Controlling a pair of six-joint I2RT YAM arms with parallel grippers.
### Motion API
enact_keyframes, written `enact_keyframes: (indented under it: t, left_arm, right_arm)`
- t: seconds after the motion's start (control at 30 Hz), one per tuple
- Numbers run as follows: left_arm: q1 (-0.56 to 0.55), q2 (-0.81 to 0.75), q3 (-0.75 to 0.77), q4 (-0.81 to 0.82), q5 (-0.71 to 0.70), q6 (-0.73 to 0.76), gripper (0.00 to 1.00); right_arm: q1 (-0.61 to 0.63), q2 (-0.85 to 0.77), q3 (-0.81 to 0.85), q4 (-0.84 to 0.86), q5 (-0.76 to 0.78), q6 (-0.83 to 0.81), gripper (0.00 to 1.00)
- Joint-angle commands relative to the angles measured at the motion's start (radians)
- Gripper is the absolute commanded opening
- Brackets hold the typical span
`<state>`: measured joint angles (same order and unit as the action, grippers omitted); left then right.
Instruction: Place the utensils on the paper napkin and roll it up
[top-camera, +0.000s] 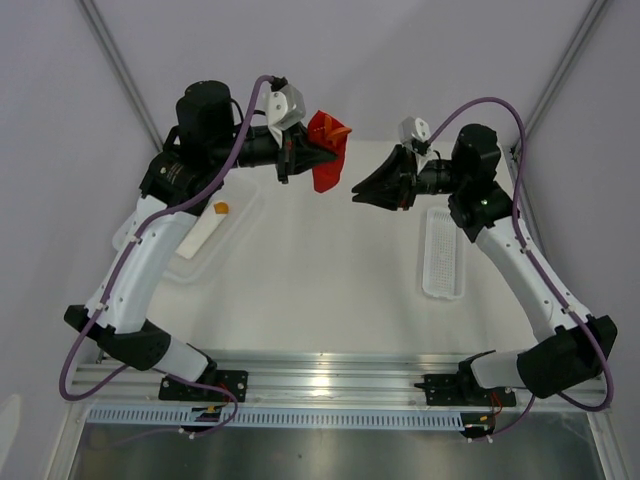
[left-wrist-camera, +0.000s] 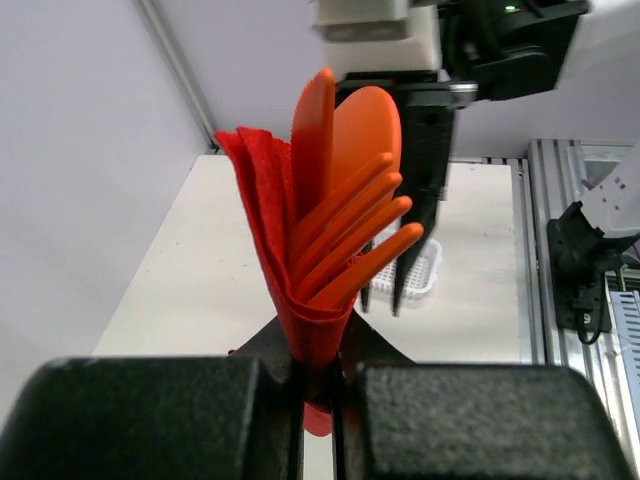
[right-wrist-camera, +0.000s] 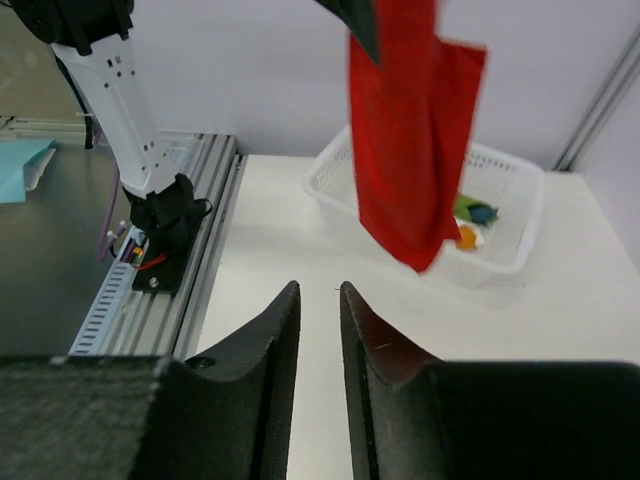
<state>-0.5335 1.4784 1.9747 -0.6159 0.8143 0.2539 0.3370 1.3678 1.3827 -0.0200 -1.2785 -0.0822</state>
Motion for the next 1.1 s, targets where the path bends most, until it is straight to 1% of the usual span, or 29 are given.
enact_keyframes:
  t: [0.0,0.03,0.1,0.13,0.27,0.3,0.33,0.47,0.6,0.87,0.97,1.07]
  left_arm:
    - [0.006,-0.020,0.001,0.053,-0.046,-0.038,0.01]
    - [0.004,-0.018,0.001,0.054,-0.023,-0.048,0.01]
    - [0.004,-0.021,-0.004,0.056,-0.015,-0.057,0.01]
    - [0.006,-0.020,-0.002,0.056,-0.015,-0.059,0.00]
    - [0.006,-0.023,-0.002,0.053,0.009,-0.064,0.01]
    - [0.006,-0.023,-0.002,0.053,0.016,-0.067,0.01]
    - [0.006,-0.023,-0.004,0.053,0.023,-0.070,0.01]
    - [0.006,-0.021,-0.004,0.061,0.033,-0.073,0.01]
    - [0.006,-0.013,-0.002,0.071,0.032,-0.079,0.01]
    - [0.007,0.000,0.018,0.082,0.026,-0.074,0.01]
    - [0.007,0.002,0.023,0.084,0.039,-0.073,0.01]
    - [0.012,0.003,0.029,0.090,0.058,-0.085,0.01]
  right_arm:
    - [0.062,-0.052,-0.010,0.153,0.111,0.024,0.26]
    - [0.066,-0.041,-0.013,0.179,0.119,0.057,0.29]
    - [0.071,-0.021,-0.020,0.266,0.139,0.111,0.32]
    - [0.071,0.005,-0.017,0.282,0.140,0.130,0.34]
    - [0.073,0.062,-0.005,0.380,0.137,0.269,0.35]
    - [0.074,0.066,-0.007,0.426,0.136,0.289,0.35]
    - [0.074,0.073,-0.007,0.437,0.134,0.301,0.36]
    - [0.073,0.076,-0.007,0.451,0.125,0.308,0.35]
    - [0.076,0.073,-0.008,0.480,0.102,0.331,0.32]
    - [0.089,0.080,-0.008,0.476,0.036,0.323,0.29]
    - [0.096,0.085,-0.005,0.479,0.025,0.320,0.31]
    - [0.100,0.093,0.001,0.485,-0.002,0.318,0.36]
